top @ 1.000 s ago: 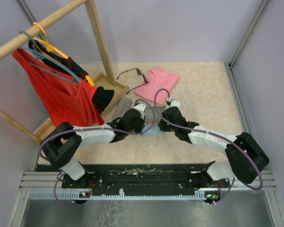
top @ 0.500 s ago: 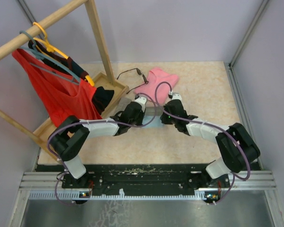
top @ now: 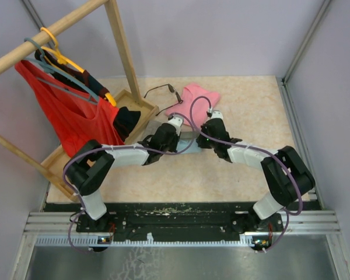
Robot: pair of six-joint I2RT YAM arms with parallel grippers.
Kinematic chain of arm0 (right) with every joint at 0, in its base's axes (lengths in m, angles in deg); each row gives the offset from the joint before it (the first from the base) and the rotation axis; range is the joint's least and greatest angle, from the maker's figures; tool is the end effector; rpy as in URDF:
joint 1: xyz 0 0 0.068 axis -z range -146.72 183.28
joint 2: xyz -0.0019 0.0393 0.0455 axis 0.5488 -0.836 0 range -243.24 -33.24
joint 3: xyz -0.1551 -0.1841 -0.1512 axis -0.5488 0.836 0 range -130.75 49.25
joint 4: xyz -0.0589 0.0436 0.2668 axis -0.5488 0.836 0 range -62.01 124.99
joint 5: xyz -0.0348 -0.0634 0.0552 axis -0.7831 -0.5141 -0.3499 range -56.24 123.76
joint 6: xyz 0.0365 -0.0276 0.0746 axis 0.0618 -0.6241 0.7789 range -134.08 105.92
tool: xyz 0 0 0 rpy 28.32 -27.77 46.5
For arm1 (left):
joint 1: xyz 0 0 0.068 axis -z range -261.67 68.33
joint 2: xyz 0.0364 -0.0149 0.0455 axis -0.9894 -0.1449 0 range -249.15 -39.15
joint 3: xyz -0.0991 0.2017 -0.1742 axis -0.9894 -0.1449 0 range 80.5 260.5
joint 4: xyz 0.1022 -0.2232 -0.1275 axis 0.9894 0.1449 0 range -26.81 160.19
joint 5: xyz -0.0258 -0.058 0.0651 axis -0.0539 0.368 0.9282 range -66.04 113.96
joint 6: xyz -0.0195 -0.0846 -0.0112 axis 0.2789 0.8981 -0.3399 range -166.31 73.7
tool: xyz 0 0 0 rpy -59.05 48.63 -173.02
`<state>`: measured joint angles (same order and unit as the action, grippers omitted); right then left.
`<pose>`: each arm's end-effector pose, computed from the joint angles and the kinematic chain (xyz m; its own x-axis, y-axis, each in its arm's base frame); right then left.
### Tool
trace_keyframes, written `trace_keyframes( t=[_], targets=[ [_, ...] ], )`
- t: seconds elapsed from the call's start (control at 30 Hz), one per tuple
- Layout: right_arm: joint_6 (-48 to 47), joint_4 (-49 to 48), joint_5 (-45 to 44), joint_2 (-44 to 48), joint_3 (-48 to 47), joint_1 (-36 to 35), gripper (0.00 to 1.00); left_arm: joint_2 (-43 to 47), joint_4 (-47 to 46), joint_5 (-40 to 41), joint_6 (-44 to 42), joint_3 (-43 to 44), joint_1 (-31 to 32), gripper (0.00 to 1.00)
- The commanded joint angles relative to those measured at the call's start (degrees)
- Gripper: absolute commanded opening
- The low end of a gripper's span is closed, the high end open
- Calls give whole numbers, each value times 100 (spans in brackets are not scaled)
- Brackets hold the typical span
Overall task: Organize the sunglasses
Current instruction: Place the glasses cleaning cloth in the sunglasses case.
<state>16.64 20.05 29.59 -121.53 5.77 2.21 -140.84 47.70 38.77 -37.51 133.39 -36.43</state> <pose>0.3117 0.1812 0.1568 -0.6794 0.1854 -0.7100 -0.1373 0.9184 0.3712 0.3080 -0.2826 0.1448 -0.4641 0.2581 -0.8473 0.4706 0.8823 0.0110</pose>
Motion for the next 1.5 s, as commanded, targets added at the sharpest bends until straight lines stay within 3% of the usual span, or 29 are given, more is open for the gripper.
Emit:
trace_keyframes(
  t=[0.0, 1.3, 1.47],
  targets=[
    [-112, -340, -22, -110, -330, 74, 0, -99, -198, 75, -56, 152, -73, 1],
    [-127, -367, 27, -482, -547, 207, 0, -423, -420, -228, -36, 284, -240, 1],
    [-142, -323, 21, -517, -576, 209, 0, -438, -411, -203, -49, 284, -243, 7]
  ],
)
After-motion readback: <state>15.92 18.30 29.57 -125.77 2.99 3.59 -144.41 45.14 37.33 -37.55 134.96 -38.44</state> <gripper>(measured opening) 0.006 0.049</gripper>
